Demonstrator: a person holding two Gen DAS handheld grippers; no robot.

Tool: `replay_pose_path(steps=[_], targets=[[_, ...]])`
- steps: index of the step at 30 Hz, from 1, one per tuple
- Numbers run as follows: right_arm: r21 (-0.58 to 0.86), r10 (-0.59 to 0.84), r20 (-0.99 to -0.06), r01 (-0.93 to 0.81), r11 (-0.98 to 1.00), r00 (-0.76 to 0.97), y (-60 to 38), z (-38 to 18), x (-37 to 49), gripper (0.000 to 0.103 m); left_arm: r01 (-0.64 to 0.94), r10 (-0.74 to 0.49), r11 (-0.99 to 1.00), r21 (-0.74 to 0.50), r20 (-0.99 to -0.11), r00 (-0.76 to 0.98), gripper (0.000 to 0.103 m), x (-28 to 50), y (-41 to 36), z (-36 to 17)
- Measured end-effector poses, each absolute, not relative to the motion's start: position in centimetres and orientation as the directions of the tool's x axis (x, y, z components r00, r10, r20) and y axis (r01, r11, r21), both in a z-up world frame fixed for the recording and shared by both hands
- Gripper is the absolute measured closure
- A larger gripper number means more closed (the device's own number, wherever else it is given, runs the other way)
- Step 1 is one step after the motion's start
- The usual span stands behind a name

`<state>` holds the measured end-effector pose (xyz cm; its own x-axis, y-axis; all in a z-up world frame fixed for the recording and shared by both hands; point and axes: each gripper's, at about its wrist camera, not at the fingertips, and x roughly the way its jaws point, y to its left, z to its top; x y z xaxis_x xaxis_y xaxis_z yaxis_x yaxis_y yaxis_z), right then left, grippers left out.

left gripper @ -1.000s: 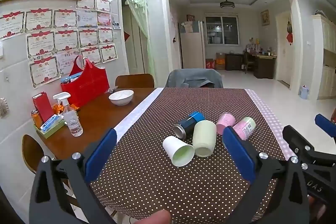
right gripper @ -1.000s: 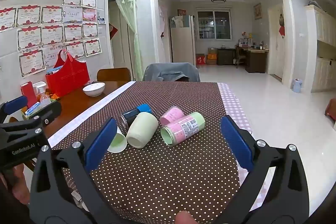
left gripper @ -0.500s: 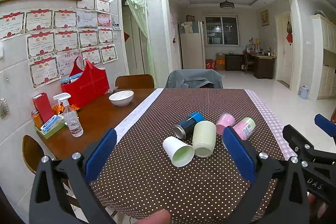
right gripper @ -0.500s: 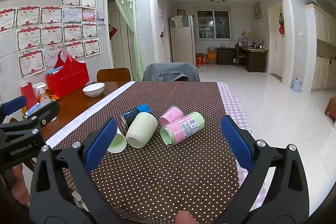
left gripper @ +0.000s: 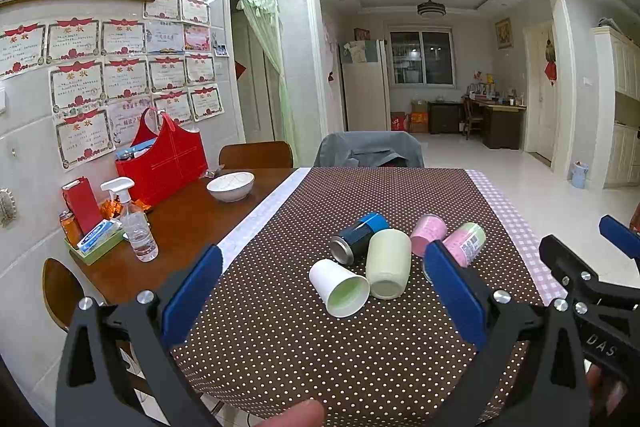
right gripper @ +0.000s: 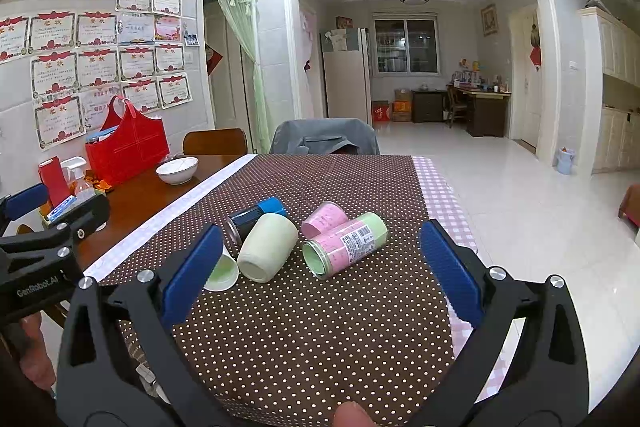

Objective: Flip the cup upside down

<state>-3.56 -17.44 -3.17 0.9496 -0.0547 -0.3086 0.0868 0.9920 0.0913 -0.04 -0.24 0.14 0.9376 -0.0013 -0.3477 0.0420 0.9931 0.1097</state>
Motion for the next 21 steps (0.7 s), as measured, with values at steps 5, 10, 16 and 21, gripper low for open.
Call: replay_pose_path(steps=[5, 10, 16, 21], targets=[[0.092, -0.053, -0.309, 0.086, 0.992, 0.949, -17.48, -3.24, -3.58, 0.006, 0.041, -0.001, 0.993, 0.110, -0.348, 0.937, 0.004, -0.03, -0.26, 0.12], [0.093, -0.053, -0.310, 0.086, 0.992, 0.949, -17.46, -3.26, -3.56, 0.006, 0.042, -0.001, 0.993, 0.110, -0.351, 0.937, 0.004, -0.02, -0.28, 0.03], [0.096, -0.054, -0.317, 0.088, 0.991, 0.947, -17.95, -3.56, -3.90, 0.006, 0.042, 0.000, 0.993, 0.111, -0.357, 0.934, 0.004, 0.09, -0.41, -0.31], [0.096, -0.055, -0.317, 0.090, 0.991, 0.947, -17.92, -3.66, -3.83, 0.006, 0.041, 0.001, 0.993, 0.111, -0.357, 0.934, 0.004, 0.23, -0.44, -0.46]])
